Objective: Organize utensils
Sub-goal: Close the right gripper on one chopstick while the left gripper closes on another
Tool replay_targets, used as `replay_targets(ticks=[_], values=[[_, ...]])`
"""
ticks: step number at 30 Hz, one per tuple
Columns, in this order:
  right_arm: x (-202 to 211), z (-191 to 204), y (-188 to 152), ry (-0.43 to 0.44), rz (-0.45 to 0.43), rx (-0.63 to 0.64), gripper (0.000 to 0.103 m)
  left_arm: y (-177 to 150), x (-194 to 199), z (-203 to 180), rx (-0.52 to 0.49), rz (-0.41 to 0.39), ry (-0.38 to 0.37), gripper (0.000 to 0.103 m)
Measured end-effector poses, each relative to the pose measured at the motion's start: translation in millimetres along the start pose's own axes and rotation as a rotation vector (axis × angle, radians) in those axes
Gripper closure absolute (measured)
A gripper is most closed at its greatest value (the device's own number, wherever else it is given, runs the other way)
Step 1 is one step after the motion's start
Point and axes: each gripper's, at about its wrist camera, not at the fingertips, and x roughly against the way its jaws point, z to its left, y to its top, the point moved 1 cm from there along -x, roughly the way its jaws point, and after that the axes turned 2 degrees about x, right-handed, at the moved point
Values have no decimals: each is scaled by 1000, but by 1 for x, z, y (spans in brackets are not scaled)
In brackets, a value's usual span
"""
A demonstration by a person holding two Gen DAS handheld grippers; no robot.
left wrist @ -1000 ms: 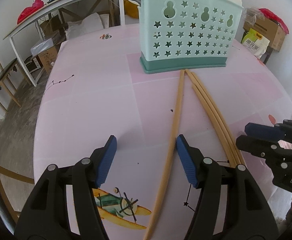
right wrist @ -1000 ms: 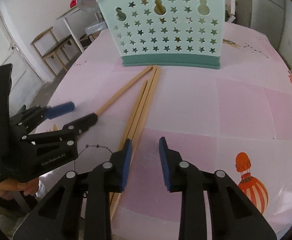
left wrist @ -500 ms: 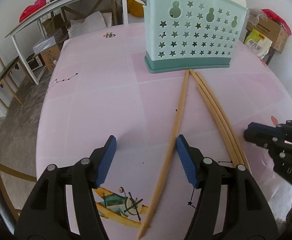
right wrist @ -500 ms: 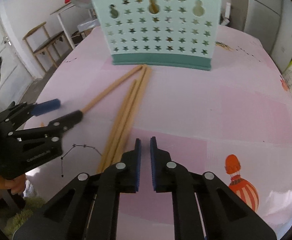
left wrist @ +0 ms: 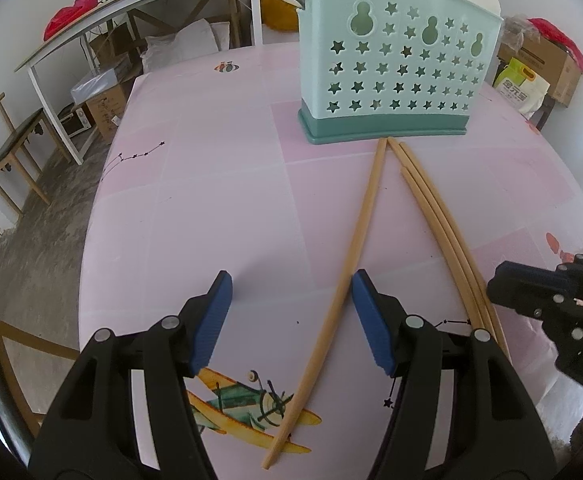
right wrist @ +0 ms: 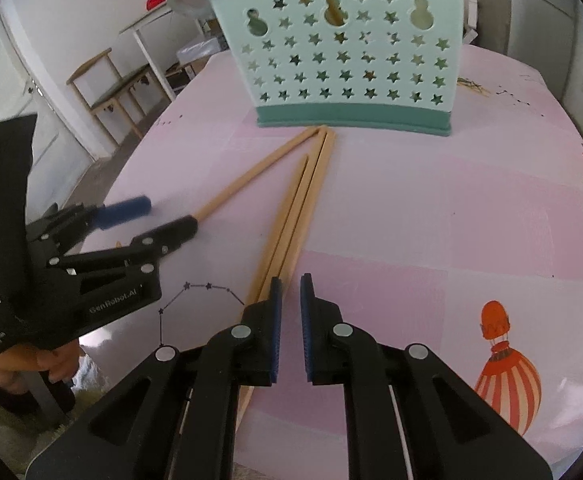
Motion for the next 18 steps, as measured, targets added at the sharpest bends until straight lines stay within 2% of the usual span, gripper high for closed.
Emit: replay_targets(ticks=[13, 18], values=[[-5, 14, 2, -8, 15, 43, 93, 0, -1, 0, 2, -3, -1, 44], [-5, 11, 1, -44, 15, 37, 93, 0, -1, 0, 3, -3, 0, 44]])
